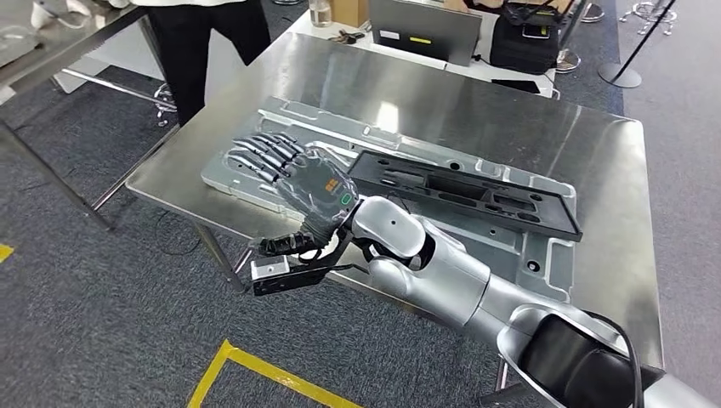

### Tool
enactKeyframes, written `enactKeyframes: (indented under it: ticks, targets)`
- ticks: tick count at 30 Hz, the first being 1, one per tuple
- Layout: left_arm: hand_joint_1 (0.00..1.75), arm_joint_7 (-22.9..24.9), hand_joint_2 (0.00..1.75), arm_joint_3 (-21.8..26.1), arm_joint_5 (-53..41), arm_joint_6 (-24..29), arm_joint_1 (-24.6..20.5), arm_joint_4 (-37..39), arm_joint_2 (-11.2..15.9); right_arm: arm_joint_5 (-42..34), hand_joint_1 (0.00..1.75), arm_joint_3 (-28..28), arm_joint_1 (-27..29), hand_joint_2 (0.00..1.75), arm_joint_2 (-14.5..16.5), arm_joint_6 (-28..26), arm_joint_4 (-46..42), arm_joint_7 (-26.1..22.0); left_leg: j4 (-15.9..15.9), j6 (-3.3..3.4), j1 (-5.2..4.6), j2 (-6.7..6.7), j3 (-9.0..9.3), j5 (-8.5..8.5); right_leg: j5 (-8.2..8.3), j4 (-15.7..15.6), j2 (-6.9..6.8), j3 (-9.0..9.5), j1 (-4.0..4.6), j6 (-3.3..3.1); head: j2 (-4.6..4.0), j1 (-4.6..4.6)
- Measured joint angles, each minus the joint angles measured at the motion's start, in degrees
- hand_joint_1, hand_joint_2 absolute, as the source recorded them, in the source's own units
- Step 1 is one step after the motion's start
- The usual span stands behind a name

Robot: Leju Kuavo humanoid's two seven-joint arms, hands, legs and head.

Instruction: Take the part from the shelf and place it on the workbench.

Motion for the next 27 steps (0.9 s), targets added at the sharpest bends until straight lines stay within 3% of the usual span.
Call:
enactKeyframes:
  ticks: [2, 3, 4, 5, 6, 7, 9, 11, 13, 14, 16, 18, 20, 22, 24, 26, 27]
  targets:
    - [0.0, 0.1, 0.0, -0.4, 0.0, 0.1, 0.2, -0.5, -0.2, -0.1, 0.0, 0.2, 0.2, 0.0, -0.3, -0.6, 0.0, -0.4, -0.2, 0.46, 0.13, -1.16, 0.02, 0.2, -3.37, 5.9, 2.84, -2.66, -0.28, 0.44, 0.0, 0.01]
    - [0.0, 0.1, 0.0, -0.6, 0.0, 0.2, 0.2, -0.6, -0.2, -0.1, 0.0, 0.3, 0.4, 0.0, -0.5, -0.8, -0.1, -0.7, -0.2, 0.58, 0.13, -1.85, -0.02, 0.23, -5.01, 9.7, 3.53, -4.53, -0.31, 0.54, 0.0, 0.01]
    - [0.0, 0.1, 0.0, -0.8, 0.0, 0.2, 0.3, -0.6, -0.3, -0.2, 0.0, 0.4, 0.7, 0.0, -0.7, -0.9, -0.1, -0.8, -0.2, 0.62, 0.12, -2.58, -0.03, 0.24, -5.87, 12.7, 3.82, -6.07, -0.33, 0.6, 0.0, 0.01]
    - [0.0, 0.1, 0.0, -1.0, 0.0, 0.2, 0.4, -0.7, -0.3, -0.2, 0.0, 0.5, 1.0, 0.0, -0.8, -0.9, -0.1, -0.9, -0.2, 0.63, 0.11, -3.32, -0.01, 0.24, -5.65, 13.9, 3.95, -6.83, -0.37, 0.61, 0.0, 0.01]
    - [0.0, 0.1, 0.0, -1.2, 0.0, 0.2, 0.5, -0.8, -0.3, -0.2, 0.0, 0.6, 1.2, 0.0, -0.9, -0.9, -0.1, -0.9, -0.2, 0.62, 0.11, -4.06, 0.04, 0.25, -4.35, 13.0, 4.07, -6.57, -0.44, 0.56, 0.0, 0.01]
    - [0.0, 0.2, 0.0, -1.3, 0.0, 0.2, 0.6, -0.8, -0.3, -0.2, 0.0, 0.6, 1.3, 0.0, -0.9, -1.0, -0.2, -0.9, -0.2, 0.6, 0.11, -4.77, 0.13, 0.24, -2.24, 10.0, 4.4, -5.29, -0.53, 0.44, 0.0, 0.01]
    - [0.0, 0.2, 0.0, -1.5, 0.0, 0.2, 0.6, -1.0, -0.4, -0.2, 0.0, 0.6, 1.3, 0.0, -1.0, -1.1, -0.4, -0.9, 0.0, 0.36, 0.11, -6.05, 0.12, 0.25, 1.39, 2.4, 6.76, -1.94, -0.8, 0.11, 0.0, 0.0]
    - [0.0, 0.2, 0.0, -1.6, 0.0, 0.3, 0.6, -1.1, -0.4, -0.3, 0.0, 0.6, 1.3, 0.0, -1.1, -1.2, -0.5, -0.9, 0.0, -0.28, 0.22, -7.21, -0.28, 0.43, 2.34, -1.3, 8.62, -0.4, -0.8, -0.19, 0.0, -0.01]
    - [0.0, 0.3, 0.0, -1.6, 0.1, 0.3, 0.8, -1.3, -0.5, -0.3, 0.0, 0.6, 1.3, 0.0, -1.2, -1.2, -0.7, -0.9, -0.2, -1.16, 0.41, -8.44, -0.61, 0.73, 2.41, -1.7, 7.88, -0.2, -0.75, -0.69, 0.0, -0.01]
    - [0.0, 0.3, 0.0, -1.6, 0.1, 0.4, 1.0, -1.3, -0.5, -0.3, 0.0, 0.7, 1.3, 0.0, -1.1, -1.3, -0.8, -0.9, 0.0, -1.49, 0.41, -8.24, -0.77, 0.61, 2.56, -2.0, 7.22, 0.03, -0.82, -1.03, 0.0, -0.02]
    - [0.0, 0.4, 0.0, -1.6, 0.4, 0.4, 1.0, -1.4, -0.4, -0.5, 0.0, 0.8, 1.1, 0.0, -1.0, -1.3, -0.9, -0.9, 2.9, -1.94, 0.25, -5.9, -2.15, -1.25, 2.85, -2.7, 5.74, 0.54, -1.01, -1.77, 0.0, -0.2]
    - [0.0, 0.3, 0.87, -1.7, 0.8, 0.5, 0.7, -1.4, -0.4, -0.6, 0.0, 0.9, 1.1, 0.0, -1.0, -1.3, -1.0, -0.9, 9.4, -2.18, 0.26, -3.22, -5.26, -4.51, 2.79, -2.8, 4.13, 0.7, -0.75, -2.19, 0.0, -0.36]
    - [0.0, 0.3, 1.75, -1.8, 1.2, 0.6, 0.6, -1.4, -0.4, -0.7, 0.0, 1.3, 1.1, 0.0, -1.0, -1.3, -0.9, -1.0, 14.0, -2.4, 0.36, -2.42, -7.52, -5.79, 2.58, -2.6, 2.49, 0.65, -0.57, -2.35, 0.0, -0.37]
    - [0.0, 0.2, 1.75, -2.0, 1.7, 0.7, 0.5, -1.4, -0.2, -0.8, 0.0, 1.6, 1.1, 0.0, -1.0, -1.4, -0.9, -1.1, 11.3, -2.44, 0.41, -1.81, -6.0, -3.47, 2.25, -2.3, 1.01, 0.67, -0.53, -2.28, 0.0, -0.37]
    - [0.0, 0.1, 1.75, -2.1, 2.3, 0.9, 0.4, -1.3, 0.0, -0.9, 0.0, 1.8, 1.1, 0.0, -0.9, -1.4, -0.9, -1.3, 4.4, -2.16, 0.14, 0.0, -2.26, -0.69, 1.8, -1.9, -0.21, 0.77, -0.37, -1.91, 0.0, -0.37]
    - [0.0, 0.1, 1.75, -2.5, 3.0, 1.2, -0.1, -1.2, 0.4, -1.0, 0.0, 2.0, 1.0, 0.0, -0.8, -1.5, -0.9, -1.6, 0.8, -1.45, -0.29, 1.08, -0.51, 0.06, 1.47, -1.6, -1.21, 0.8, 0.02, -1.41, 0.0, -0.35]
    - [0.0, 0.0, 1.75, -2.7, 3.4, 1.3, -0.3, -1.1, 0.6, -1.0, 0.0, 2.1, 0.9, 0.0, -0.8, -1.5, -0.9, -1.7, 0.6, -1.06, -0.49, 0.89, -0.53, -0.05, 1.41, -1.6, -1.7, 0.83, 0.21, -1.16, 0.0, -0.34]
